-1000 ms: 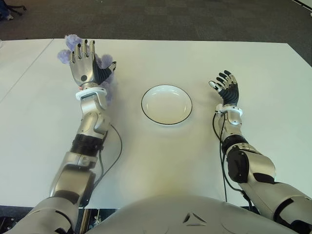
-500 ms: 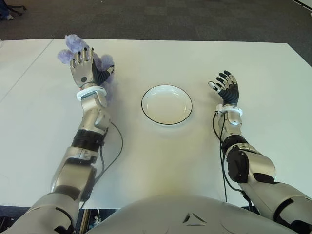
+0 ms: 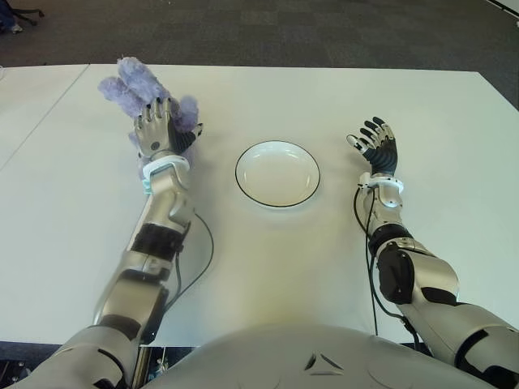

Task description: Put the doll into the plate.

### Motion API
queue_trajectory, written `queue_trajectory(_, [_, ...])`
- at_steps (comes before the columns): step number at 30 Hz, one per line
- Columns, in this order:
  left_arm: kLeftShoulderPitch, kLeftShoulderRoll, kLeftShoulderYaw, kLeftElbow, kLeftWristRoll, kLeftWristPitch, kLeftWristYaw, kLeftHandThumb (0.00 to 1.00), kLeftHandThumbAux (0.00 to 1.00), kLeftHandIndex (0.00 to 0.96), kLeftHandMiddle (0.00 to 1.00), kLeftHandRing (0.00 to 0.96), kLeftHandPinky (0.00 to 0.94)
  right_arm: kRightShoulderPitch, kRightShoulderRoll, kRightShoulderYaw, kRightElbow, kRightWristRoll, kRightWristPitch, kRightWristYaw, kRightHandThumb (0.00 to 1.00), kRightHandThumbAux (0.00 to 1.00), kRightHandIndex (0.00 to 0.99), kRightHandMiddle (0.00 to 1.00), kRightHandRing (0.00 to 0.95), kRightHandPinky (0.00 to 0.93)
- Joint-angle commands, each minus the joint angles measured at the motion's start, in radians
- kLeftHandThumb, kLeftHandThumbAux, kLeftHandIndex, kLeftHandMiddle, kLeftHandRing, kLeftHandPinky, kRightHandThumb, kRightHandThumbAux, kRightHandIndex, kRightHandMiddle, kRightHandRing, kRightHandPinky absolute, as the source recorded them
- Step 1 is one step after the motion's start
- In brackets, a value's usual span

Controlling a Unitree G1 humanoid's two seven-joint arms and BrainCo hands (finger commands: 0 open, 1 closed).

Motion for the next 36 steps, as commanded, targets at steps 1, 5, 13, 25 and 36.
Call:
queue_trajectory(1, [0.128,-0.031,-0.063,-0.081,0.007,0.068,-0.087,0.150,0.365,0.000,0.000,0.000,0.000,0.214,0.089,0.004,0.138,0.005,0.121,-0.002,0.076,0.864,0.147,0.201,0.198,0.203])
queue_trajectory(5, [0.185,-0.029,-0.098,-0.152,0.029,0.100,-0.132,0.139,0.368,0.000,0.000,0.000,0.000,0.214,0.088,0.008,0.138,0.001,0.121,-0.009,0.075,0.866,0.150,0.204,0.201,0.210])
queue_trajectory(13, [0.290,-0.021,-0.141,-0.273,0.062,0.135,-0.202,0.115,0.367,0.000,0.000,0.000,0.000,0.215,0.089,0.006,0.137,0.004,0.119,-0.011,0.071,0.860,0.150,0.202,0.200,0.210])
queue_trajectory(25, [0.368,-0.021,-0.166,-0.309,0.073,0.122,-0.220,0.090,0.368,0.000,0.000,0.000,0.000,0.216,0.086,0.008,0.137,0.002,0.121,-0.011,0.077,0.873,0.149,0.202,0.200,0.209])
queue_trajectory(36, [0.330,-0.048,-0.163,-0.186,0.044,0.127,-0.231,0.103,0.348,0.000,0.000,0.000,0.000,0.219,0.087,0.001,0.136,0.009,0.118,-0.009,0.085,0.873,0.157,0.204,0.203,0.216])
